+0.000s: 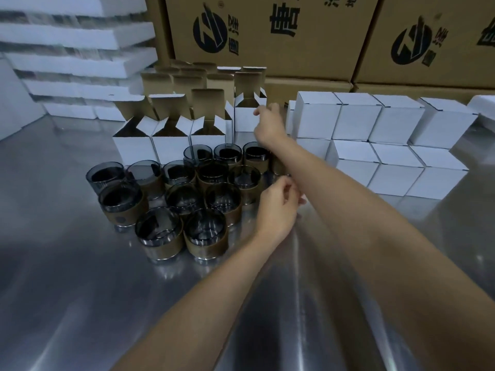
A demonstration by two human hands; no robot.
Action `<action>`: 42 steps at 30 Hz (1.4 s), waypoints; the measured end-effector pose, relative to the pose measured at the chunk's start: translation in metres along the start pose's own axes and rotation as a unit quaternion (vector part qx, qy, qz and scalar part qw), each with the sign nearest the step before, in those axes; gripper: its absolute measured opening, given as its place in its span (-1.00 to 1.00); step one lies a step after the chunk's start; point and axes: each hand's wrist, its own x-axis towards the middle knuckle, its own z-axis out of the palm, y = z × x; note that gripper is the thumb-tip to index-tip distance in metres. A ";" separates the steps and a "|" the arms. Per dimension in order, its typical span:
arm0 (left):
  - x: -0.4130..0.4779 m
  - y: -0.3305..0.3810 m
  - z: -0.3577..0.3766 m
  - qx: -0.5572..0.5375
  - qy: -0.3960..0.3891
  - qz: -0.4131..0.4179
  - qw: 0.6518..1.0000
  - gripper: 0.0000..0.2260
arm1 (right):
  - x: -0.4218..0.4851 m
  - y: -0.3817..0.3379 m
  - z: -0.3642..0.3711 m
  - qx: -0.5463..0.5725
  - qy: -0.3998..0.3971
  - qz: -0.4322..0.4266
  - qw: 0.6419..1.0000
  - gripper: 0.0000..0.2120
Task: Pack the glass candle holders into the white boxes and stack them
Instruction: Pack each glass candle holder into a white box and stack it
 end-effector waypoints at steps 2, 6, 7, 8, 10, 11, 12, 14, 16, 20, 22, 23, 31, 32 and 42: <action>0.000 -0.002 0.003 0.057 -0.003 0.039 0.998 -0.84 | 0.020 0.001 0.008 -0.033 -0.031 0.023 0.999 -0.50; 0.003 -0.003 0.001 0.088 -0.007 0.074 0.993 -0.82 | 0.048 -0.004 0.021 -0.080 -0.059 0.040 0.994 -0.43; 0.002 -0.003 0.001 0.086 -0.007 0.076 0.993 -0.75 | 0.052 -0.004 0.025 -0.088 -0.061 0.042 0.993 -0.43; 0.002 -0.003 0.001 0.077 -0.005 0.076 0.994 -0.69 | 0.055 -0.004 0.027 -0.093 -0.060 0.046 0.993 -0.44; 0.001 -0.002 0.001 0.062 -0.004 0.071 0.996 -0.68 | 0.058 -0.004 0.030 -0.091 -0.057 0.054 0.993 -0.48; 0.000 -0.002 0.001 0.064 -0.009 0.073 0.995 -0.75 | 0.059 -0.004 0.031 -0.082 -0.048 0.055 0.994 -0.50; 0.001 -0.001 0.001 0.059 -0.014 0.070 0.996 -0.81 | 0.060 -0.004 0.031 -0.073 -0.037 0.054 0.995 -0.53; 0.002 0.000 0.000 0.019 -0.016 0.052 0.998 -0.80 | 0.059 -0.005 0.028 -0.068 -0.008 0.046 0.997 -0.64; 0.001 0.002 -0.001 0.028 -0.017 0.065 0.997 -0.87 | 0.055 -0.006 0.019 -0.057 0.035 0.041 0.997 -0.71; 0.003 0.000 0.001 0.052 -0.002 0.063 0.997 -0.82 | 0.024 -0.019 -0.017 -0.059 0.092 0.018 0.994 -0.72; 0.003 -0.001 0.002 0.023 0.026 0.024 0.999 -0.78 | 0.000 -0.026 -0.036 -0.037 0.105 0.004 0.994 -0.79; 0.003 -0.001 0.002 -0.003 0.039 0.003 0.999 -0.77 | -0.015 -0.028 -0.045 -0.041 0.116 -0.006 0.992 -0.79; -0.004 0.002 -0.006 -0.090 0.093 -0.040 0.991 -0.75 | -0.154 0.001 -0.099 -0.015 0.140 -0.026 0.990 -0.83; -0.006 0.001 -0.007 -0.091 0.096 -0.043 0.990 -0.75 | -0.165 0.008 -0.102 -0.029 0.119 -0.019 0.992 -0.84; -0.014 0.005 -0.009 -0.028 0.093 0.008 0.995 -0.65 | -0.230 0.056 -0.071 -0.081 0.089 -0.046 0.992 -0.71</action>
